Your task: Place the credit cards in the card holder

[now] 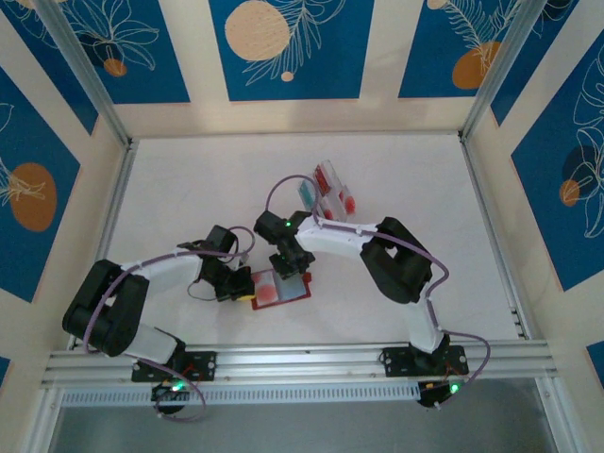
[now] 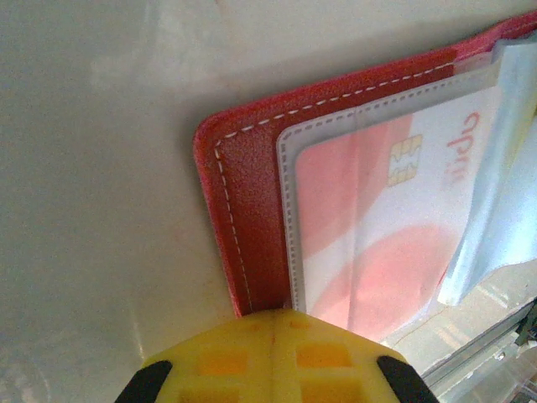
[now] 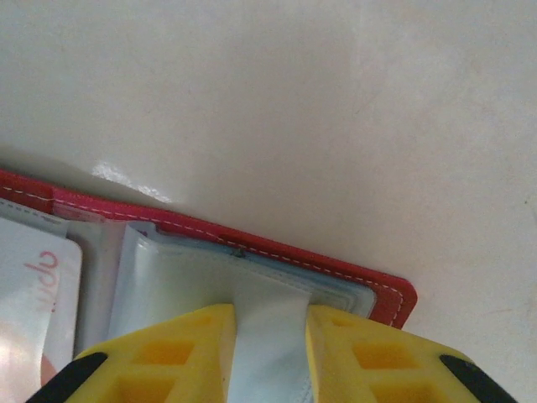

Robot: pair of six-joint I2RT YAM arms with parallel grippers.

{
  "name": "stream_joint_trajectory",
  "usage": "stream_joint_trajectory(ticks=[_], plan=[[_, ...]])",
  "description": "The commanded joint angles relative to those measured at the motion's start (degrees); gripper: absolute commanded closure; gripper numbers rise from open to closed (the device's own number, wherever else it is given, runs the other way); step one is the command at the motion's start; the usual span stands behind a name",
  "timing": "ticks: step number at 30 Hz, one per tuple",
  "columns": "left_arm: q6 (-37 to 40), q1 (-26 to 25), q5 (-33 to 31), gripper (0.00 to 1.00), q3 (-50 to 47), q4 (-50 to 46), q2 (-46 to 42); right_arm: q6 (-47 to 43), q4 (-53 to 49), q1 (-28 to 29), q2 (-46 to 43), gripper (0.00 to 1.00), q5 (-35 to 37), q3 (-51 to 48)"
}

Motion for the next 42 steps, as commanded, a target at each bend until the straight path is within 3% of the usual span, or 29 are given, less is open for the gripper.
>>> stream_joint_trajectory(ticks=[1, 19, 33, 42], plan=[[0.48, -1.01, -3.36, 1.00, -3.01, 5.72, 4.19, 2.08, -1.14, 0.27, 2.81, 0.70, -1.83, -4.09], [1.06, -1.01, -3.53, 1.00, -3.26, 5.47, 4.32, 5.10, 3.37, 1.39, -1.24, 1.00, -10.75, -9.75], [1.03, -1.09, -3.26, 1.00, -3.69, 5.86, 3.99, 2.96, -5.77, 2.90, -3.36, 1.00, -3.77, 4.29], [0.47, -1.09, -2.69, 1.00, -3.76, 6.27, 3.02, 4.61, -2.01, 3.58, 0.16, 0.99, -14.81, 8.13]])
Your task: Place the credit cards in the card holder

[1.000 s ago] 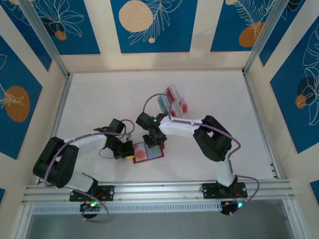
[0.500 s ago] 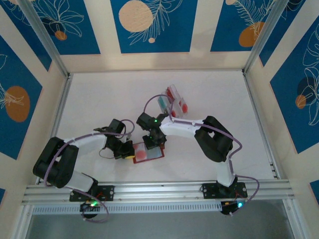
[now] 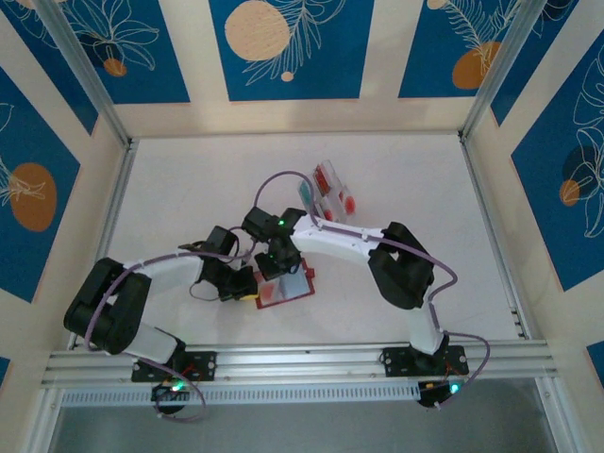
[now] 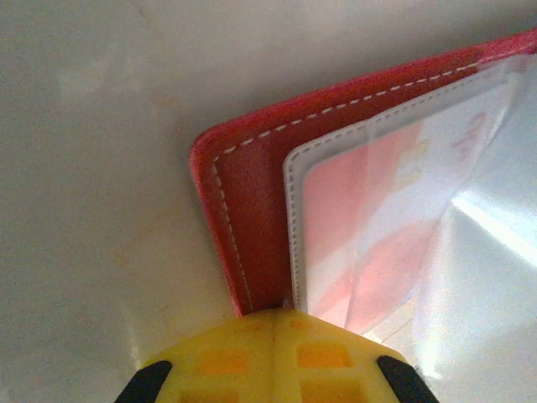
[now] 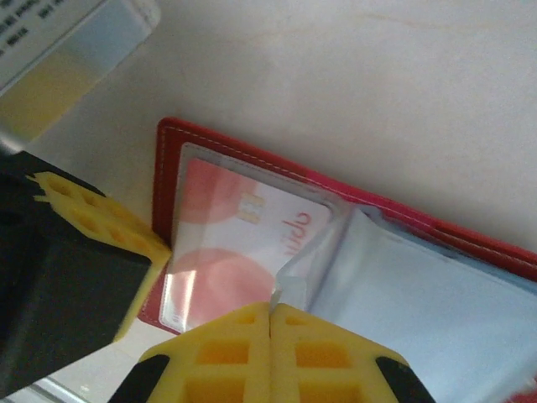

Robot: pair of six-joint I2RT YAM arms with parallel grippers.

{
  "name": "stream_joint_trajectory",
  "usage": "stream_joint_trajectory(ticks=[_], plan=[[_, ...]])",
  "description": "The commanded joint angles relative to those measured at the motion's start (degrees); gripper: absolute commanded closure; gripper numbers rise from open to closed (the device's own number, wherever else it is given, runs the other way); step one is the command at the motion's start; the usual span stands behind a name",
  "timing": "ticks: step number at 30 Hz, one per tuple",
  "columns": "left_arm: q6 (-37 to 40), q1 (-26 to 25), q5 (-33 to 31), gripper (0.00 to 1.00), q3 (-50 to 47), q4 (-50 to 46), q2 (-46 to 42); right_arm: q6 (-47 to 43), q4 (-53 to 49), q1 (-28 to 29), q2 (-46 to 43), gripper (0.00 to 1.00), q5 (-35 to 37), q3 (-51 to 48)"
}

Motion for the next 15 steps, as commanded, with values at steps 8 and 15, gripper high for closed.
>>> stream_joint_trajectory(ticks=[8, 15], plan=[[-1.60, -0.79, -4.13, 1.00, -2.45, 2.37, 0.55, 3.93, 9.11, -2.36, -1.02, 0.68, -16.44, -1.61], [-2.68, -0.04, -4.47, 1.00, -1.53, -0.55, -3.41, 3.76, 11.45, -4.54, -5.72, 0.60, -21.00, -2.43]])
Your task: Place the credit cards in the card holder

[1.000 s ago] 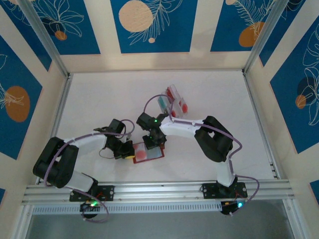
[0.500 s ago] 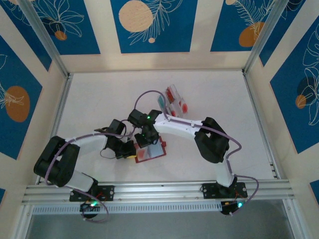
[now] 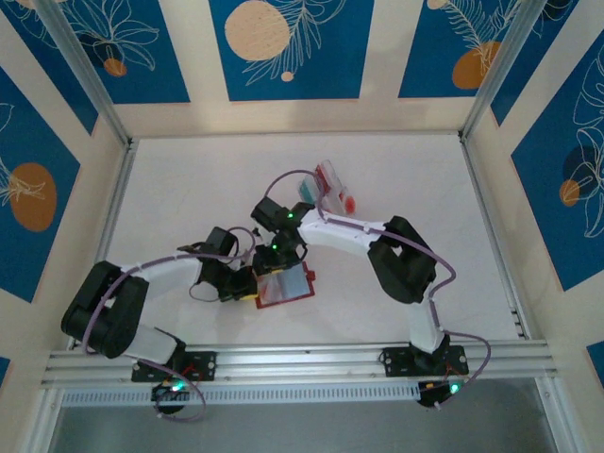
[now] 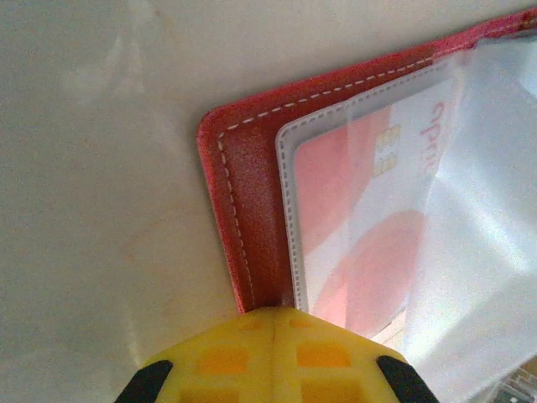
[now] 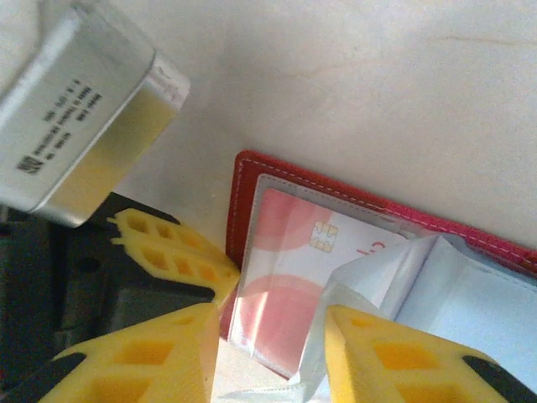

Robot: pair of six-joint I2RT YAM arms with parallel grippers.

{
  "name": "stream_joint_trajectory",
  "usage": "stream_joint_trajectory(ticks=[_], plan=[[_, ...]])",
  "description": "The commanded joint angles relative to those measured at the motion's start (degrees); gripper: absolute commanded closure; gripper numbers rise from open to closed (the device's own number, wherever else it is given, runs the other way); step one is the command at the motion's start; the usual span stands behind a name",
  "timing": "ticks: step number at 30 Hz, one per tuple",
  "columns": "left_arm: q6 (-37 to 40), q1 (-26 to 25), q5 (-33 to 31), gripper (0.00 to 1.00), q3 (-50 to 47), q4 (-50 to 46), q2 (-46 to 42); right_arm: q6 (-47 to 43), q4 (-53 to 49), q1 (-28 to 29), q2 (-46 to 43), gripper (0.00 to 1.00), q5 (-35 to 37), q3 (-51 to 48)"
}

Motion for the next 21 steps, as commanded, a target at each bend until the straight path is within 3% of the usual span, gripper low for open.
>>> stream_joint_trajectory(ticks=[1, 7, 11, 16, 21], plan=[[-1.10, 0.01, -3.15, 1.00, -0.78, -1.00, -1.70, 0.36, 3.60, 0.00, -6.16, 0.60, -7.28, 0.24], [-1.41, 0.98, -2.17, 0.99, -0.55, -1.88, -2.74, 0.08, 3.56, -0.52, -9.93, 0.56, -9.52, 0.45], [-2.31, 1.74, -2.05, 0.99, -0.61, -3.04, -5.00, -0.02, 0.41, -1.02, -10.93, 0.59, -4.32, -0.62], [-1.73, 2.64, -1.49, 0.98, -0.39, -3.81, -6.46, 2.44, -2.78, -2.78, -14.82, 0.73, 3.34, -7.25], [-0.55, 2.64, -0.94, 0.98, -0.19, -3.56, -5.82, 3.93, -6.93, -2.81, -15.88, 0.72, 7.16, -11.26]])
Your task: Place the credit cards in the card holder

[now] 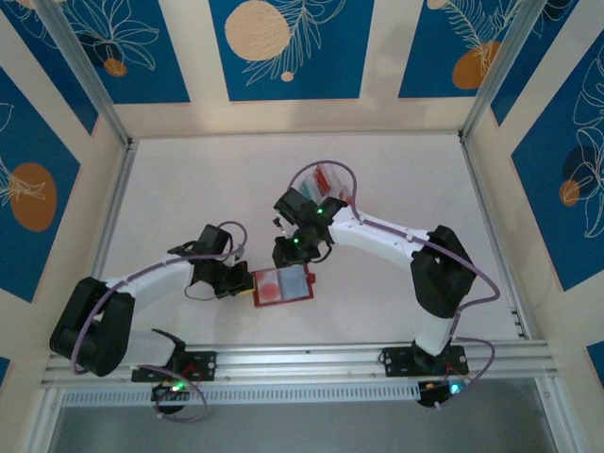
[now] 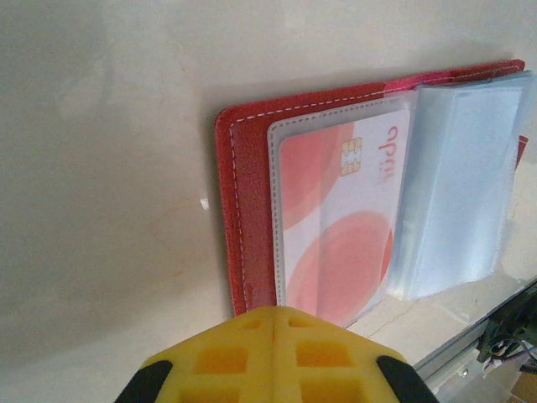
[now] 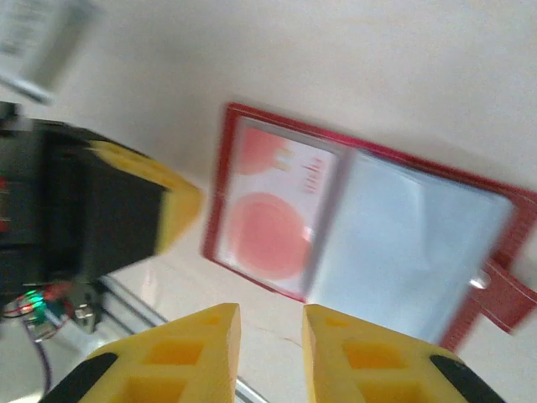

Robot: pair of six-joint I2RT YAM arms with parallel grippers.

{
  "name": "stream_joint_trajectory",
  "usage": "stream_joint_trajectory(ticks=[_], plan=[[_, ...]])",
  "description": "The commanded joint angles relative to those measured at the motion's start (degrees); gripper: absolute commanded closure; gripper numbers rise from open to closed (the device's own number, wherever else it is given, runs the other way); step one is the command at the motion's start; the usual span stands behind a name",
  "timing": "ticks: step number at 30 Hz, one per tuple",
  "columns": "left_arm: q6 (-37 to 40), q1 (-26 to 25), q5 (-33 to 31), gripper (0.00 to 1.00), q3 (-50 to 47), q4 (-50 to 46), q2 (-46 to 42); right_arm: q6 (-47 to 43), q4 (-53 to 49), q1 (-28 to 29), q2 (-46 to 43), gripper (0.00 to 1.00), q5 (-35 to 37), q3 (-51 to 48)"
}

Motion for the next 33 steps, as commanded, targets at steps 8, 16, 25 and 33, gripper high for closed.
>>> stream_joint_trajectory(ticks=[8, 16, 25, 33], plan=[[2.34, 0.72, 0.88, 0.98, 0.09, -0.60, 2.32, 4.01, -4.88, 1.32, 2.05, 0.69, 2.73, -3.64], [3.36, 0.72, 1.75, 0.99, 0.67, 2.18, 7.40, 6.56, -2.44, 2.49, 1.92, 0.64, 0.16, -7.06], [3.58, 0.72, 1.54, 0.99, -0.14, 3.17, 9.05, 8.54, -4.01, 3.14, 1.61, 0.63, 2.70, -8.13], [3.41, 0.72, 1.62, 0.99, -0.76, 3.66, 9.05, 9.28, -4.27, 3.14, 2.02, 0.60, 3.18, -9.70]])
